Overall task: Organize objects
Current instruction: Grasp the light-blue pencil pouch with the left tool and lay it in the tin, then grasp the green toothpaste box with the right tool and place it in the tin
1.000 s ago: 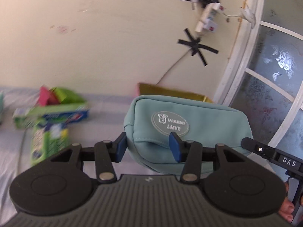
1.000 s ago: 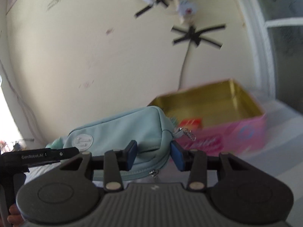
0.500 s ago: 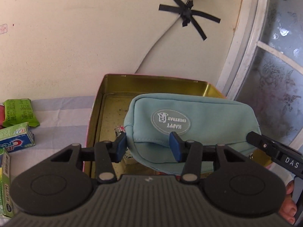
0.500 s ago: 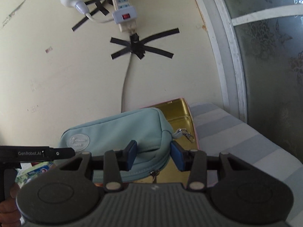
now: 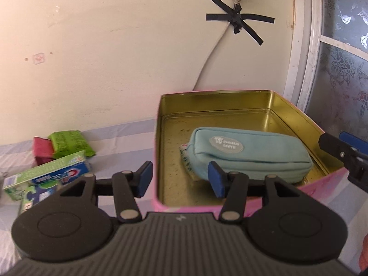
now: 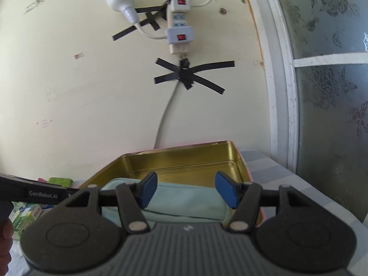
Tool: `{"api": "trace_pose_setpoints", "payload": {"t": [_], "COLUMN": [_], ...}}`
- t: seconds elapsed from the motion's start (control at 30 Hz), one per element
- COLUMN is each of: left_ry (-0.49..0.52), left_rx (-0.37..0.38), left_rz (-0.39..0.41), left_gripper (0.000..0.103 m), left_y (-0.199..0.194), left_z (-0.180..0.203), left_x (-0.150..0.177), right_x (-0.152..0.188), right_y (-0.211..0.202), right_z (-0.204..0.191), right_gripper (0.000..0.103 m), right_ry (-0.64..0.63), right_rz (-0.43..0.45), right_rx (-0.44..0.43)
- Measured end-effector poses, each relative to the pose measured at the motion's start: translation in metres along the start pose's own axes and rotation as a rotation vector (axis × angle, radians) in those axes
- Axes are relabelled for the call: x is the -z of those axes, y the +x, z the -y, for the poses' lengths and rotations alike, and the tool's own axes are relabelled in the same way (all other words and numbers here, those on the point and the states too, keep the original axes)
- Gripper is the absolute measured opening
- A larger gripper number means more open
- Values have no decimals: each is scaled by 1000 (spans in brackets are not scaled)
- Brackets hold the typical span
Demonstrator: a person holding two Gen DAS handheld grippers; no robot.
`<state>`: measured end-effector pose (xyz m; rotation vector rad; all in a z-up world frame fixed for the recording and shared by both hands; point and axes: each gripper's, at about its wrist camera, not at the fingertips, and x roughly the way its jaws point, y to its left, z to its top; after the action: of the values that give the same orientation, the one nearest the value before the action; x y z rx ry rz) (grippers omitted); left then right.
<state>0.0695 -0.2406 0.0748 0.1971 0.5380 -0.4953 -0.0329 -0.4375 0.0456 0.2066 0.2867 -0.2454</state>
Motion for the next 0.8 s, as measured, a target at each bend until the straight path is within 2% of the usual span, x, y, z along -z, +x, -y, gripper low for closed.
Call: {"api": "trace_pose_setpoints", "payload": {"t": [0.17,0.37,0.6,0.8], "left_ry": [-12,-77,-152,-187], "left_rx": [-33,-90,-180,-221], "left_rz": [27,25,2,-3], "left_gripper": [56,57,57,57], "left_y": [-28,-48,-55,-54], "left_z": [-28,-77,-135,-161], "left_x": [16,39,69,89], "right_x": [1,7,25,51], "right_y": [-22,-35,-40,-49], "right_z": [-33,-82,-144,-178], "right_gripper": [58,59,59,59], "right_ry": [-21,-68,-88,-117], "right_rz": [-2,-8,-41,-49], "right_rx": [-31,-74,-154,-187]}}
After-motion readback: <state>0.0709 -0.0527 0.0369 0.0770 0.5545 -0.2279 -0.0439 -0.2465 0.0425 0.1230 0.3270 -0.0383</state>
